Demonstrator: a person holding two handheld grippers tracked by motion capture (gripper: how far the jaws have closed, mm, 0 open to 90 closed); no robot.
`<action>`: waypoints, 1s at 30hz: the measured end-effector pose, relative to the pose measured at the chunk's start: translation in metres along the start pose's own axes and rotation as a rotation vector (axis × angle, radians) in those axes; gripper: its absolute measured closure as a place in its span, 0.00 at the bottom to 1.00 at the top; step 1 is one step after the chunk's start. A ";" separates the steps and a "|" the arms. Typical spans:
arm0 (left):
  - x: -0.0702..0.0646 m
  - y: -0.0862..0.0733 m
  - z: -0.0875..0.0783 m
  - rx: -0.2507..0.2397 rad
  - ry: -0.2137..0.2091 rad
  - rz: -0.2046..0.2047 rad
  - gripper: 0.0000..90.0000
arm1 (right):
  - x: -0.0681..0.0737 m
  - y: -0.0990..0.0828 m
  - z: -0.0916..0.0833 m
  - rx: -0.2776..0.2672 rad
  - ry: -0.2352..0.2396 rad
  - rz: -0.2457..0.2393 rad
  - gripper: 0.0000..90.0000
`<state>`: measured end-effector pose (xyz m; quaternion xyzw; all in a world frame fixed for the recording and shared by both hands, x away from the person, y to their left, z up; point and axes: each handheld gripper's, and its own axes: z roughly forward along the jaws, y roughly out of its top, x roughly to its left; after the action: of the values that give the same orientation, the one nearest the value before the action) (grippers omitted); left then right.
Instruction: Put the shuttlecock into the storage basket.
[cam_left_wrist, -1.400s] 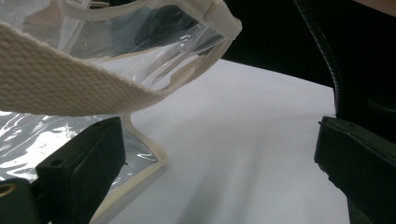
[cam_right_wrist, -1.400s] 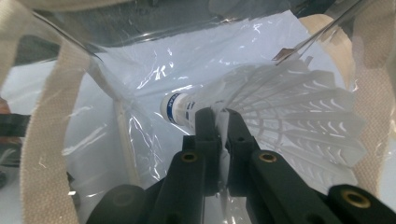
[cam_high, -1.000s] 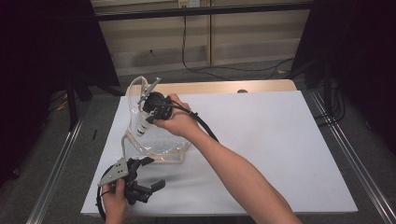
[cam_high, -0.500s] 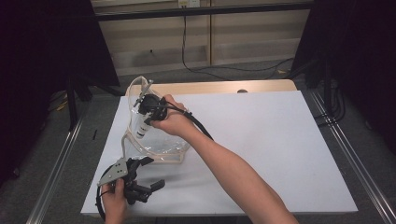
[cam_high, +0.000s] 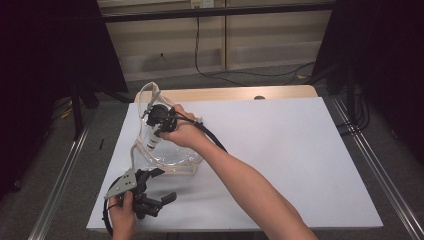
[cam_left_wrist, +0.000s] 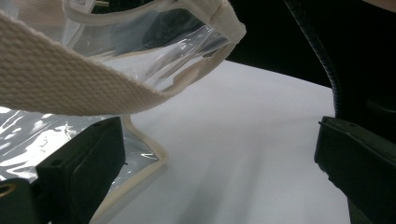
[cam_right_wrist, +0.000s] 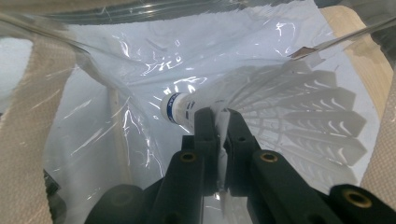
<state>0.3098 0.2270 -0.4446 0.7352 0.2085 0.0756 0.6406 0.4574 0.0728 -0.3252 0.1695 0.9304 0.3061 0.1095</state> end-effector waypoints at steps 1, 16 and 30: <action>0.000 0.000 0.000 -0.001 0.000 0.000 0.02 | -0.001 0.000 0.001 0.002 -0.002 -0.001 0.96; 0.000 0.000 0.000 0.002 0.000 0.000 0.02 | -0.005 -0.003 0.006 0.025 -0.004 0.001 0.95; 0.000 0.000 0.000 0.004 0.000 0.001 0.02 | -0.005 -0.004 0.015 0.050 -0.007 -0.008 0.94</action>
<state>0.3100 0.2266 -0.4443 0.7364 0.2081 0.0755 0.6393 0.4657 0.0755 -0.3390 0.1697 0.9380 0.2815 0.1098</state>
